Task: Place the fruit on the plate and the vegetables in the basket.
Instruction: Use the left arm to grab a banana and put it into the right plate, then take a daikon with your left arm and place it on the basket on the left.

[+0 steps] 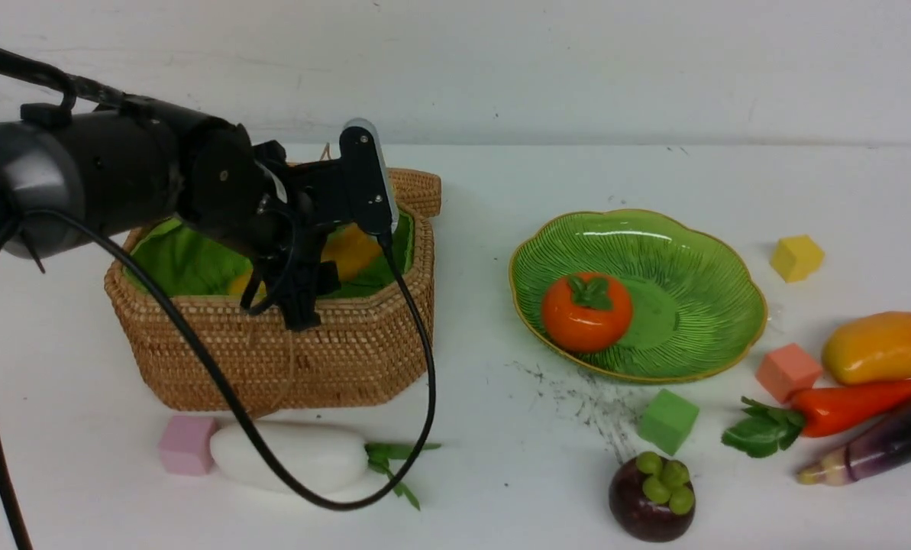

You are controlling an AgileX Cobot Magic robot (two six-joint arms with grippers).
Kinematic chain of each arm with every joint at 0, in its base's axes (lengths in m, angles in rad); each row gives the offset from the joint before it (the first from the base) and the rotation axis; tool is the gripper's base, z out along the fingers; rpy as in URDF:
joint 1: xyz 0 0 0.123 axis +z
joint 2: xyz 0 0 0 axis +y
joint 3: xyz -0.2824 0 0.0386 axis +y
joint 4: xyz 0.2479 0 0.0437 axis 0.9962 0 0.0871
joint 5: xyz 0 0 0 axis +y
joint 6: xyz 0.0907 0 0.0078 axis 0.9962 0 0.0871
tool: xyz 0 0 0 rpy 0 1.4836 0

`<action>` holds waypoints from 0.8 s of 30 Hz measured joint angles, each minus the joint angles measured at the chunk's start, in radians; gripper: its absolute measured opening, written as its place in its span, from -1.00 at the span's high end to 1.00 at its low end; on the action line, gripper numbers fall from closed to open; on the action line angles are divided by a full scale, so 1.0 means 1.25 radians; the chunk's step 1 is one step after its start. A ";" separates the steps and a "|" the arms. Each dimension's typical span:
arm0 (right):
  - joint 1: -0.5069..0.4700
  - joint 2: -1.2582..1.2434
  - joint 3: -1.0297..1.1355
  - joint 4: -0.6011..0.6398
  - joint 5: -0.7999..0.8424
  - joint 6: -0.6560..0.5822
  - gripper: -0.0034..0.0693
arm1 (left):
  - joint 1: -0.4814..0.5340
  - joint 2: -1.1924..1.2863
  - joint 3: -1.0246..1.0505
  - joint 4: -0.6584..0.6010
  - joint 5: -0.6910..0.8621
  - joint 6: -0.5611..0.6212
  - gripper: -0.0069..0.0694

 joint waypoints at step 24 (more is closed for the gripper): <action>0.000 0.000 0.000 0.000 0.000 0.000 0.24 | 0.000 -0.342 0.047 -0.401 0.270 -0.229 -0.37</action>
